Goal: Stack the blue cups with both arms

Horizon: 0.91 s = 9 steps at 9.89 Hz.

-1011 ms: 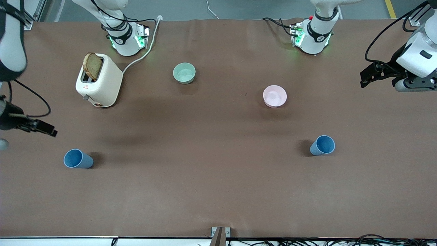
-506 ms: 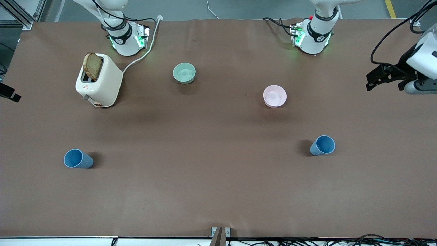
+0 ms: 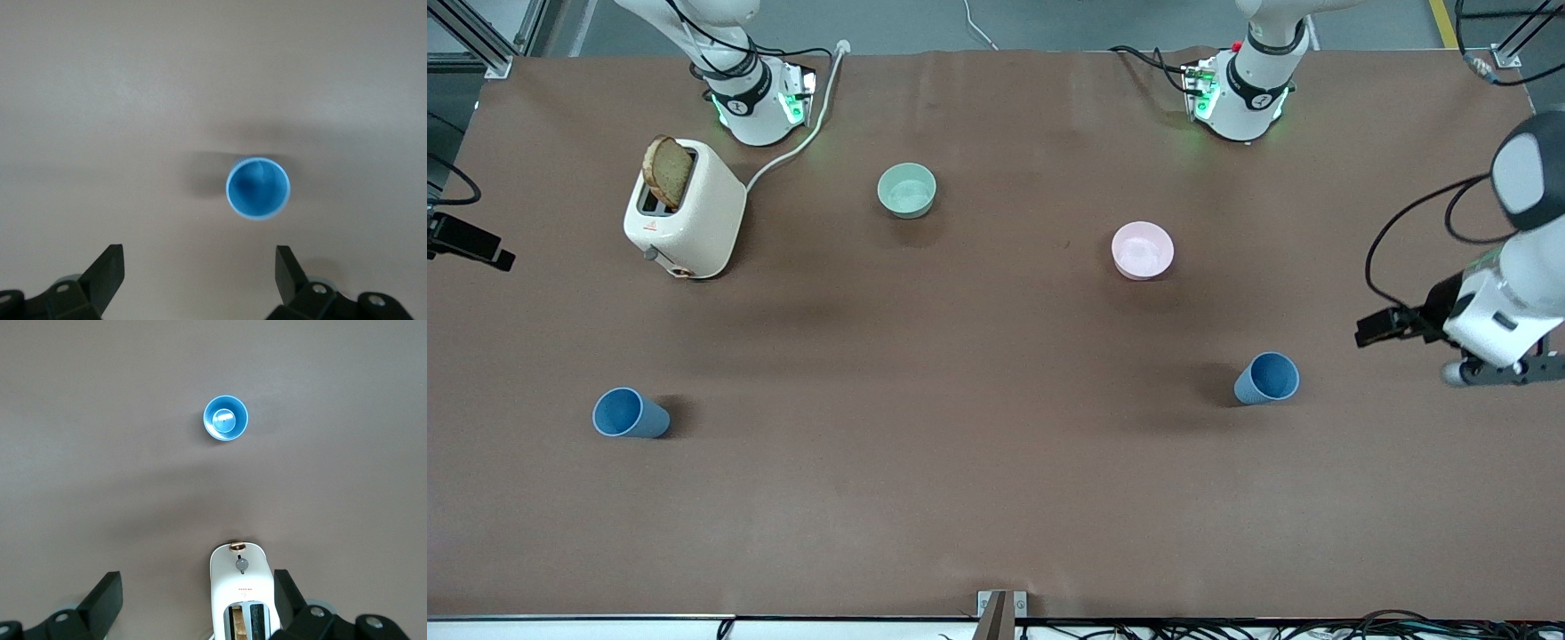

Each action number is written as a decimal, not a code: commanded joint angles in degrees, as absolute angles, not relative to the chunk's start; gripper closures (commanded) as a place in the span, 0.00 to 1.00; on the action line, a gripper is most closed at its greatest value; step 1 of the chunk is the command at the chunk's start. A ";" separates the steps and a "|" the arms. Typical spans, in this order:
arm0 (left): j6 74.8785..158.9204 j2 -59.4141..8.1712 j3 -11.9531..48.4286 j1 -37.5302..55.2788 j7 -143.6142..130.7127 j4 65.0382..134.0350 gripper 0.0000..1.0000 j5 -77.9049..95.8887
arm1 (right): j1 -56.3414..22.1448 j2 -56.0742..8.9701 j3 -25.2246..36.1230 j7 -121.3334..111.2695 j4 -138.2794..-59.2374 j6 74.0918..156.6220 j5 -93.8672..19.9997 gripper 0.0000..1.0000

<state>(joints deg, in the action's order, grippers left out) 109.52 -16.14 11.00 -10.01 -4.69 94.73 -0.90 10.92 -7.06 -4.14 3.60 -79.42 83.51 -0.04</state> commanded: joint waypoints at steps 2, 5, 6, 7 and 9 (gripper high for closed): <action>119.85 -21.51 11.25 -9.67 -7.90 100.97 0.00 -1.05 | 10.02 -6.85 -2.81 2.72 -79.72 84.02 -0.79 0.00; 127.44 -26.09 11.34 -9.14 -8.26 104.41 0.16 -1.05 | 10.89 -10.00 -2.29 2.11 -81.37 89.35 -0.79 0.00; 127.53 -27.58 11.42 -9.05 -8.26 104.59 0.26 -1.05 | 10.99 -11.93 -2.20 -0.15 -84.61 96.08 -0.79 0.00; 127.53 -28.64 11.69 -8.70 -8.26 104.50 0.37 -1.40 | 12.20 -13.95 -2.20 -3.66 -87.34 103.11 -0.79 0.00; 127.62 -30.40 11.86 -8.26 -8.52 104.42 0.52 -1.41 | 13.01 -20.71 -2.20 -6.85 -87.80 110.97 0.25 0.00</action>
